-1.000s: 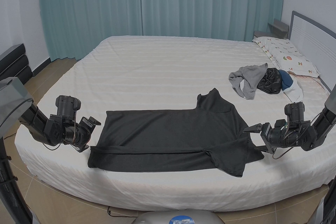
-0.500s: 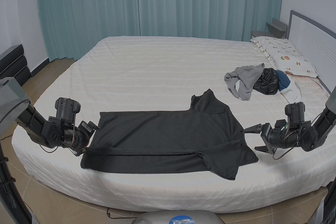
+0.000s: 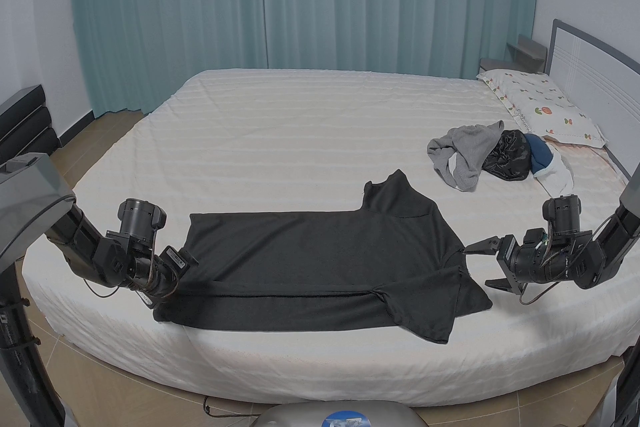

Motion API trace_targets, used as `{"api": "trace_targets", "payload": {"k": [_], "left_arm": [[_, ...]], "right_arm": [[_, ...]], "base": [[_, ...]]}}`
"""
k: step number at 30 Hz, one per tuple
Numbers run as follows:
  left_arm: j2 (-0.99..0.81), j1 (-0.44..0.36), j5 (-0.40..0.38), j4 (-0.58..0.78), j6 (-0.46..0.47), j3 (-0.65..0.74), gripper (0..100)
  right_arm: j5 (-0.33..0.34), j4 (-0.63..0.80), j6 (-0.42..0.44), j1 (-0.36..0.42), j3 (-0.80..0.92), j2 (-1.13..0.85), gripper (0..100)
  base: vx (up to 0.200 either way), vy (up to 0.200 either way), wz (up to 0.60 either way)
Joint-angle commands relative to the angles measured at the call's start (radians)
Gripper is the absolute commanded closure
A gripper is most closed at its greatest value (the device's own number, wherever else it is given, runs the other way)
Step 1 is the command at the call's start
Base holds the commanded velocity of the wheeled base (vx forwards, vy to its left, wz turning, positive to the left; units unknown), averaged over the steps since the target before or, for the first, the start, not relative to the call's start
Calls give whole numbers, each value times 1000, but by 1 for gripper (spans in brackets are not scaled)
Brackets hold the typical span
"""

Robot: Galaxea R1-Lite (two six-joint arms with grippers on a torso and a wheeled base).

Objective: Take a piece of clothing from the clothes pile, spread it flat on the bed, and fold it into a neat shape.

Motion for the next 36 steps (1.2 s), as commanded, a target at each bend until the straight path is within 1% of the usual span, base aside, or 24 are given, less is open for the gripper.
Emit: {"api": "trace_targets", "payload": {"k": [1,5,9,11,14,18,21,26,30,34,36], "left_arm": [[80,5,21,0,0,-59,0],[149,11,59,-1,-3,-150,0],[170,23,62,-1,-16,-222,0],[170,25,64,-3,-42,-240,0],[161,34,65,-3,-63,-247,0],[146,48,65,2,-63,-237,0],[140,81,64,-4,-66,-245,0],[133,100,56,-6,-71,-234,0],[120,123,24,-10,-69,-207,0],[110,123,-58,-13,-60,-168,0],[117,121,-76,-13,-56,-165,0]], "right_arm": [[1,-1,0,2,0,6,0],[1,-1,0,0,-2,7,0],[1,-1,0,0,-2,10,0],[1,-2,0,0,-3,12,0],[2,-1,0,0,-5,13,0],[1,-2,-1,0,-6,21,0],[1,-2,-1,0,-9,29,0],[-1,-2,-1,0,-9,33,0],[-1,-2,-1,-3,-13,33,0],[-3,-2,-5,-3,-14,32,0],[-3,-2,-5,-3,-14,33,0]], "base": [[0,0,0],[0,0,0],[0,0,0],[0,0,0],[0,0,0],[0,0,0],[0,0,0],[0,0,0],[0,0,0],[0,0,0],[0,0,0]]}}
